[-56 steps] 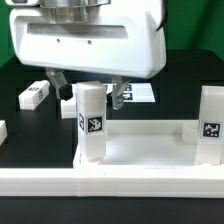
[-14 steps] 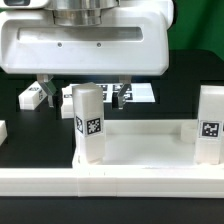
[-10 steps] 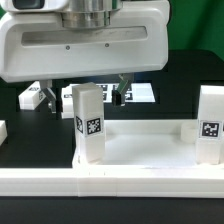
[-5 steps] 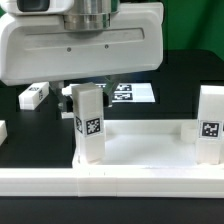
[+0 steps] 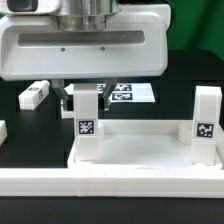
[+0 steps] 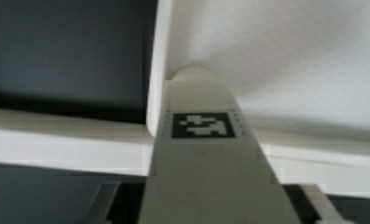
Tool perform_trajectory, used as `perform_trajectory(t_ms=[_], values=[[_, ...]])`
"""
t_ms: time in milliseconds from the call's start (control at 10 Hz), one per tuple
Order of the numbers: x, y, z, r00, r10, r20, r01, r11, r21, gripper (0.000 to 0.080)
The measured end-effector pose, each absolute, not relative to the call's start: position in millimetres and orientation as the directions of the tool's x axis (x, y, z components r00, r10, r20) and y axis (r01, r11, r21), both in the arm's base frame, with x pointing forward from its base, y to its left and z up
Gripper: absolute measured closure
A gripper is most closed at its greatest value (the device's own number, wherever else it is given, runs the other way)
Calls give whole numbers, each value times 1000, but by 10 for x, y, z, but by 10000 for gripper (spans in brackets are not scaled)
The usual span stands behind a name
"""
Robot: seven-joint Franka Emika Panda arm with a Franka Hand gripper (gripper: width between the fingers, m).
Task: Assemble desk
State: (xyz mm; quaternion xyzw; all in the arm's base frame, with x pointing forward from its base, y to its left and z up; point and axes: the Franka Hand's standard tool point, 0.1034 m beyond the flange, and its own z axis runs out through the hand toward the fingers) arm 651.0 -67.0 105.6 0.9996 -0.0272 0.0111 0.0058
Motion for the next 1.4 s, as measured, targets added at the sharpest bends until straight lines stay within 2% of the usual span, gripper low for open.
perform_trajectory(t_ms=[300,500,700,900,1100,1400], values=[[6503,-659,1048,911,-411,18,-411,-911,-7,509],[6505,-653,1046,828,-560,17,-560,-828,-10,509],[6505,-651,1044,669,-743,1,-743,-669,-29,509],[6504,-632,1040,553,-833,-4,-833,-552,-28,509],[6504,-632,1039,501,-865,-6,-865,-501,-28,509],[6503,-631,1037,538,-843,-5,-843,-538,-28,509]])
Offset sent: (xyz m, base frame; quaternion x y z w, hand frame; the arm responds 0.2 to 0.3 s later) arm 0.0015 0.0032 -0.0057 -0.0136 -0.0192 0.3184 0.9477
